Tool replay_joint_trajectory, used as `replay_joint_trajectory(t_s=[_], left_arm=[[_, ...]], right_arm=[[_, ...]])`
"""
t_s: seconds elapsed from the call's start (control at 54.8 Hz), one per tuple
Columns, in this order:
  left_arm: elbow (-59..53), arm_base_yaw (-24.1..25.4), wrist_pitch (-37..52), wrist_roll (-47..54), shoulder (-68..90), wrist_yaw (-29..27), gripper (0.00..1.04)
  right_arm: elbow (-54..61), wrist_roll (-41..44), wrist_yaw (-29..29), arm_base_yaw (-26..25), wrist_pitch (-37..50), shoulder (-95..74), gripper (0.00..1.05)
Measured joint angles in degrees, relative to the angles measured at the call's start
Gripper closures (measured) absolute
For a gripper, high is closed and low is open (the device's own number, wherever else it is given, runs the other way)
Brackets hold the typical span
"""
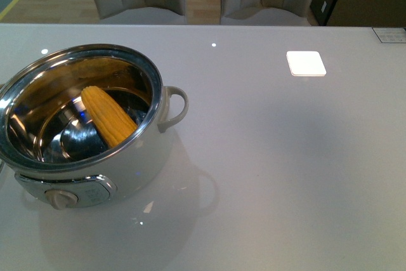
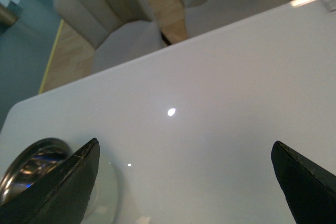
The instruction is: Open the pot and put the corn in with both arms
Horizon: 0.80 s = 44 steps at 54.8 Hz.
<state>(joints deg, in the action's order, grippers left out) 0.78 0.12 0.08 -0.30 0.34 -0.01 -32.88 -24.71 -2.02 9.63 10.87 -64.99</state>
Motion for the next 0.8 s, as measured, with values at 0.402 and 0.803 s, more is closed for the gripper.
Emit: replay_joint_trajectory(t_s=[0.402,0.803], left_arm=[[0.0,0.0,0.0,0.0,0.0,0.0,0.07],[0.0,0.0,0.0,0.0,0.0,0.0,0.07]], right_arm=[[16.2,17.8,-4.3,-2.7,23.5,10.5,0.32],[27.2,24.4,2.0,-9.4,22.7,25.3,1.03]])
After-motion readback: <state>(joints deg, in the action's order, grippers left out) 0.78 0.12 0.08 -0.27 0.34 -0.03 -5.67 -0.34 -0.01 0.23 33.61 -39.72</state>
